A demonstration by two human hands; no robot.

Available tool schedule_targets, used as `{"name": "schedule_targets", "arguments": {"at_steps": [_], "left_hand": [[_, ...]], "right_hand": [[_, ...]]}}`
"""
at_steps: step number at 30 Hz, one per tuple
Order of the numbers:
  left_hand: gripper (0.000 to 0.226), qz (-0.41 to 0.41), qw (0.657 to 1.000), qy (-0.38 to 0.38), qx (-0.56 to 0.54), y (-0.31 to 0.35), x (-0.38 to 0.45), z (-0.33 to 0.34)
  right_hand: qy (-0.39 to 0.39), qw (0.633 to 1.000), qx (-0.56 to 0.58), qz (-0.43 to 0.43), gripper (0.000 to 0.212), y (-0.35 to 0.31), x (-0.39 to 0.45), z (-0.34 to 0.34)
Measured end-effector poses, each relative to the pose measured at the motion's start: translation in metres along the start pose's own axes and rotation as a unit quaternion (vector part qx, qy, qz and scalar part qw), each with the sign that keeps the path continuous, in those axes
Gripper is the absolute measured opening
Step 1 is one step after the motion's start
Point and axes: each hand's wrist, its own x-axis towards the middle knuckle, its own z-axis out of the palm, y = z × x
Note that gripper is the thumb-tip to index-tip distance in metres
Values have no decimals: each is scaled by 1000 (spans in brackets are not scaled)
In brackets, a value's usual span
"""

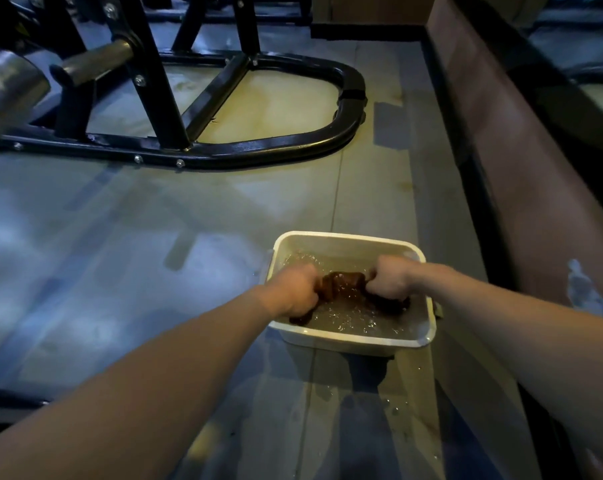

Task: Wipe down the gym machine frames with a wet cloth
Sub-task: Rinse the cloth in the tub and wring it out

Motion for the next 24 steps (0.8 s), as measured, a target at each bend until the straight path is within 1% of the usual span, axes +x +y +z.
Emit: {"name": "schedule_targets", "arguments": {"at_steps": [1,3,5,7,9,10,13,15,17,19,20,21,22,24], "left_hand": [[22,4,999,-28,46,0,1,8],[23,10,991,-60,116,0,3,19],[27,13,988,-80,129,0,4,19],[26,1,992,-80,96,0,5,13],[22,-26,997,-57,35,1,3,3],[20,-43,998,-38,-9,2,2,-2],[23,-67,987,1,-143,0,-6,-21],[24,-63,974,40,-212,-1,-10,-34],[24,-52,952,107,-280,2,-14,-43],[27,-56,924,178,-333,6,-15,-50],[28,-59,913,199,-352,7,-15,-52],[29,-60,908,207,-359,5,-15,-52],[29,-58,912,205,-351,4,-16,-53],[28,-56,940,170,-292,-4,-16,-51]], "right_hand": [[-20,999,-24,-6,18,-4,-2,6],[-44,995,-90,-19,22,-10,-5,18],[-56,987,-147,-28,24,-10,-3,28],[-52,987,-149,-24,23,-10,-1,27],[-23,996,-91,-9,18,-9,-1,18],[0,998,-63,-3,20,-8,-1,13],[85,996,-16,7,36,-9,-5,-8],[132,991,20,15,38,-9,-7,-19],[158,986,53,27,34,-10,-14,-30],[168,980,97,34,29,-9,-17,-40],[166,979,115,37,28,-8,-17,-43],[157,976,145,34,25,-5,-16,-44],[146,975,168,23,21,-3,-16,-44],[124,978,168,14,15,1,-17,-39]]}}
